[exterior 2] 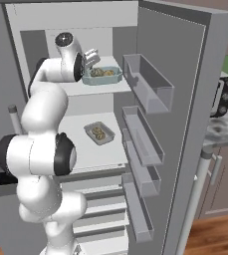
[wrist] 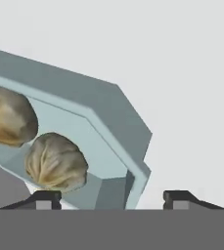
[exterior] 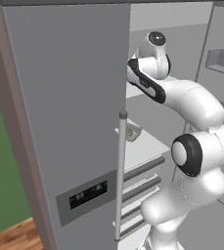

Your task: Place two dumplings into each of the tupperware containers and then place the containers in the fridge.

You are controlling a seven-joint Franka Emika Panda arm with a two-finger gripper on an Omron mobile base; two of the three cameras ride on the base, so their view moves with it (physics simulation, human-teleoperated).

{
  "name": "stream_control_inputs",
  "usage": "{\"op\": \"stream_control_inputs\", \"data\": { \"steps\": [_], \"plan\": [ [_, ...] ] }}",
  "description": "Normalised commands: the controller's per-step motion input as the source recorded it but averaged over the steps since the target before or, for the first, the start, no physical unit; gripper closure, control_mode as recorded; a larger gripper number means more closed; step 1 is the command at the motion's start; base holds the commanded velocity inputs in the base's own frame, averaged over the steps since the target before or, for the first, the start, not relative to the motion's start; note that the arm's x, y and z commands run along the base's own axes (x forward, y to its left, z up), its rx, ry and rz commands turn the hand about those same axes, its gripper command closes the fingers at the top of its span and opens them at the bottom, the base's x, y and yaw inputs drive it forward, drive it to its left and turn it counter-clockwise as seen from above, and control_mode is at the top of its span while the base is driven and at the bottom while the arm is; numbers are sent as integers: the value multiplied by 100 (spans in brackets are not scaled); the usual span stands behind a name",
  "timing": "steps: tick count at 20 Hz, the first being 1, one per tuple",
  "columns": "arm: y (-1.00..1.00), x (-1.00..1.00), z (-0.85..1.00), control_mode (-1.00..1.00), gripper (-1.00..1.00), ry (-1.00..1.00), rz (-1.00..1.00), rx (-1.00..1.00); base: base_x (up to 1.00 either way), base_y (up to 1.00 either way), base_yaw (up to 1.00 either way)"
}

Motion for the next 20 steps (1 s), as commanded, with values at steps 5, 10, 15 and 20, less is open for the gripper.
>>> {"op": "stream_control_inputs", "data": {
  "steps": [5, 10, 15, 20],
  "plan": [
    [-40, 0, 23, -100, -100, -35, 19, 4, 0, 0, 0],
    [-75, -39, 68, -100, -100, -14, 21, 12, 0, 0, 0],
    [-80, -98, 56, -100, -100, -21, 4, 17, 0, 0, 0],
    [-26, -100, 6, -100, -100, -38, -18, 5, 0, 0, 0]
  ]
}}
